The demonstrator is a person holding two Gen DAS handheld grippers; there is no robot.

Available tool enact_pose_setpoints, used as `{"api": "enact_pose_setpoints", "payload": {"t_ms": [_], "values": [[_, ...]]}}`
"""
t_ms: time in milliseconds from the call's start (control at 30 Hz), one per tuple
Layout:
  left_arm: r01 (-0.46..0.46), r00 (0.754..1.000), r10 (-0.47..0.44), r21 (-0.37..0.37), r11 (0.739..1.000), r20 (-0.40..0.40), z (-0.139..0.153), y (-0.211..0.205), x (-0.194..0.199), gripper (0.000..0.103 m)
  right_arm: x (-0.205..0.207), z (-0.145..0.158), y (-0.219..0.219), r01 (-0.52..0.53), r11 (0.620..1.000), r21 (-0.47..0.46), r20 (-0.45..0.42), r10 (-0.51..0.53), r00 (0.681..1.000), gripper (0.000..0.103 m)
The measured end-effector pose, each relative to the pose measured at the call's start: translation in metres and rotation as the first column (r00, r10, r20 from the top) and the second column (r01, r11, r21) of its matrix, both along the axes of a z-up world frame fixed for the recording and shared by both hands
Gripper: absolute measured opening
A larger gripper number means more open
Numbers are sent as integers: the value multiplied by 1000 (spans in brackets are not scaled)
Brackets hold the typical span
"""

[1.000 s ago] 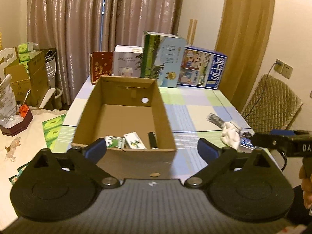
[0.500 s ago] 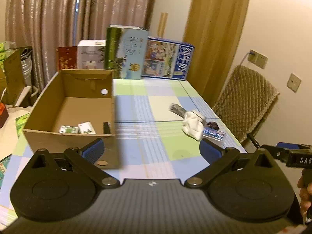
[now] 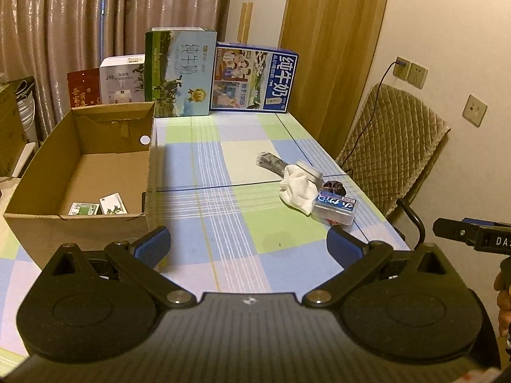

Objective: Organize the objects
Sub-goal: 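Withdraw both tools from the cardboard box back over the table, then grasp the red candy packet with the left tool while the right tool grasps the clear floss box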

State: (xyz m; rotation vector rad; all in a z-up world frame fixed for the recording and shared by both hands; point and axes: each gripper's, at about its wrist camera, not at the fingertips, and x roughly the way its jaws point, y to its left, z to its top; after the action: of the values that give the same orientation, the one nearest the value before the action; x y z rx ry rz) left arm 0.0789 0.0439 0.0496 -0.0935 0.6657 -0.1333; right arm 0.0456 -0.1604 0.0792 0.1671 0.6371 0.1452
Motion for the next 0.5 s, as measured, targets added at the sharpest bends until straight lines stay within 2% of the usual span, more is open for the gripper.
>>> {"api": "enact_pose_setpoints", "payload": {"t_ms": [400, 500], "values": [[51, 998, -49, 44, 998, -40, -23, -29, 40, 102, 49, -11, -14, -72, 992, -108, -6, 71, 997, 101], [53, 998, -49, 78, 996, -47, -35, -39, 57, 102, 69, -17, -21, -95, 987, -132, -17, 93, 996, 101]]}}
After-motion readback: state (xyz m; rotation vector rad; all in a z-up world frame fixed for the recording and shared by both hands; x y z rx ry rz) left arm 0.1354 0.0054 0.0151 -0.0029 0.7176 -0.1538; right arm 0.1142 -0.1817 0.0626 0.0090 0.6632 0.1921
